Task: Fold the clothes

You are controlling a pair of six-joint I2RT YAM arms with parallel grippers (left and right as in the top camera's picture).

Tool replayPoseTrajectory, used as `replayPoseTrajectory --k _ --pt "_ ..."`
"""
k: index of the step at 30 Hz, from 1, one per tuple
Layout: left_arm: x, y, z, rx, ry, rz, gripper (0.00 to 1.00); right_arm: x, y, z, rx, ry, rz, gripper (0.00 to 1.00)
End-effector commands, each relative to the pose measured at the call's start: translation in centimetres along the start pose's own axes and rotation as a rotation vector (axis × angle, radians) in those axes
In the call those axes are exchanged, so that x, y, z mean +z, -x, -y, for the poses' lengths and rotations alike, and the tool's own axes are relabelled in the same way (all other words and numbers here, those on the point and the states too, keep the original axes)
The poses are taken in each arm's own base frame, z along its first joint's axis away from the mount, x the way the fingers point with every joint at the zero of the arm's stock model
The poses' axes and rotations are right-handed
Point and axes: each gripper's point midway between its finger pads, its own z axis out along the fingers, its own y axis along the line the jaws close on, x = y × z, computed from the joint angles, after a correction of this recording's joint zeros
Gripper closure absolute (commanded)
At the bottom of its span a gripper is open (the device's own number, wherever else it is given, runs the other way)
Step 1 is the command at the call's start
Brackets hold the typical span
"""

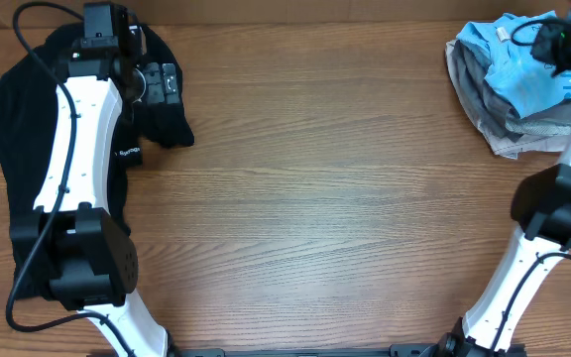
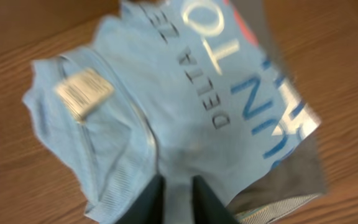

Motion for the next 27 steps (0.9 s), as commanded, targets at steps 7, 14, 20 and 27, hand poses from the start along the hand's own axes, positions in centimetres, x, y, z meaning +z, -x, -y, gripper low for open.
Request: replayPoseTrajectory --k 7,14,20,27 --pt "0.8 0.1 -0.1 -0.015 -0.004 -0.011 0.00 6.5 -5.8 -5.1 0.041 0.276 -0.174 0.96" --pt "0.8 0.0 -0.1 -0.015 -0.004 -0.016 0.00 6.6 -6.8 -5.4 0.042 0.280 -0.199 0.96" --pt "0.8 0.0 -0.1 -0.015 -0.004 -0.018 0.00 1.3 -3.2 -3.9 0.057 0.274 -0.094 0.84" --pt "0.8 0.0 -0.1 -0.015 -0.003 -0.018 0.00 -8.9 0.0 -2.2 0.042 0.187 0.077 0.00"
